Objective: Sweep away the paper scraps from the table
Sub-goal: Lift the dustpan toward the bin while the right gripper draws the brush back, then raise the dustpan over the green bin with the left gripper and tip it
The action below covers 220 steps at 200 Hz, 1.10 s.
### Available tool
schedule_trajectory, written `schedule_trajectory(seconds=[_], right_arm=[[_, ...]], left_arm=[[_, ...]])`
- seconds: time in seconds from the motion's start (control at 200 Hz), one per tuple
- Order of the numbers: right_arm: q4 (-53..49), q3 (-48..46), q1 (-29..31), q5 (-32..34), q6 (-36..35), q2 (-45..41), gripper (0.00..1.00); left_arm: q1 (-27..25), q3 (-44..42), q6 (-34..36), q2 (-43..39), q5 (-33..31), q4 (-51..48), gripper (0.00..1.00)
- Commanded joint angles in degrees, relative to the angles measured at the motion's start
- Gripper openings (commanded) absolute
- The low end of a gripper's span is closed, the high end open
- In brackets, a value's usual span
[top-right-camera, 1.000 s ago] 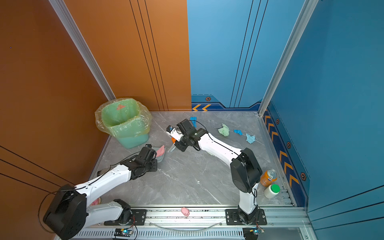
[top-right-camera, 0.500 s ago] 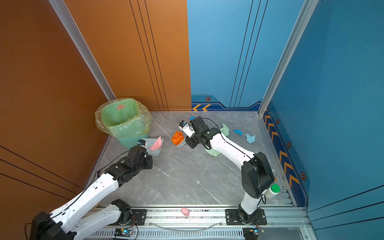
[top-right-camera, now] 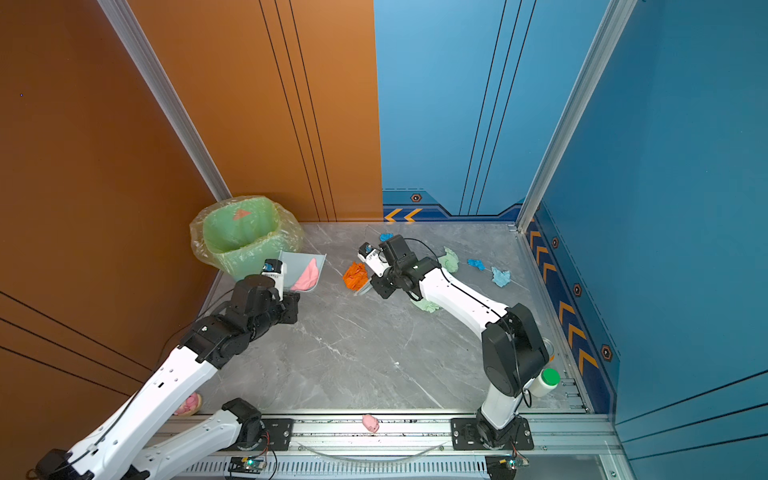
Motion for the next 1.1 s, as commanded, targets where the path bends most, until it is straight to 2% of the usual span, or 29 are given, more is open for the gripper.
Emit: schedule_trajectory(seconds=[0.0, 0.175, 0.265, 0.631, 0.756, 0.936, 0.996, 1.096], right_arm=[[0.8, -0.8, -0.4, -0.6, 0.8, -0.8, 0.0], [0.9, -1.0, -0.6, -1.2, 0.8, -0.9, 0.0], [1.1, -1.3, -0.6, -1.4, 0.9, -0.8, 0.0], [1.0, -1.8, -0.7, -1.8, 1.2, -1.1, 0.0], [1.3, -1.7, -0.7, -1.8, 1.6, -1.0, 0.0], [1.1, -1.6, -0.6, -1.6, 1.8, -0.8, 0.0], [1.1, -1.7, -0.6, -1.5, 1.6, -0.9, 0.0], [1.1, -2.0, -0.6, -1.1, 1.7, -1.1, 0.0]], left_arm=[[-0.1, 6.4, 2.7, 1.6, 1.2, -4.4, 0.0], [1.7, 16.3, 3.9, 6.8, 1.4, -10.3, 0.0], [4.3, 19.2, 3.9, 8.5, 3.6, -10.8, 0.0], [24.4, 24.2, -5.2, 12.4, 25.3, -6.1, 0.0], [31.3, 23.0, -11.2, 13.8, 36.3, -0.3, 0.0], [38.4, 17.7, -24.0, 17.3, 52.4, 17.5, 0.0], [39.4, 16.9, -27.6, 18.4, 55.1, 21.8, 0.0], [40.4, 16.8, -30.8, 19.3, 55.8, 25.9, 0.0]])
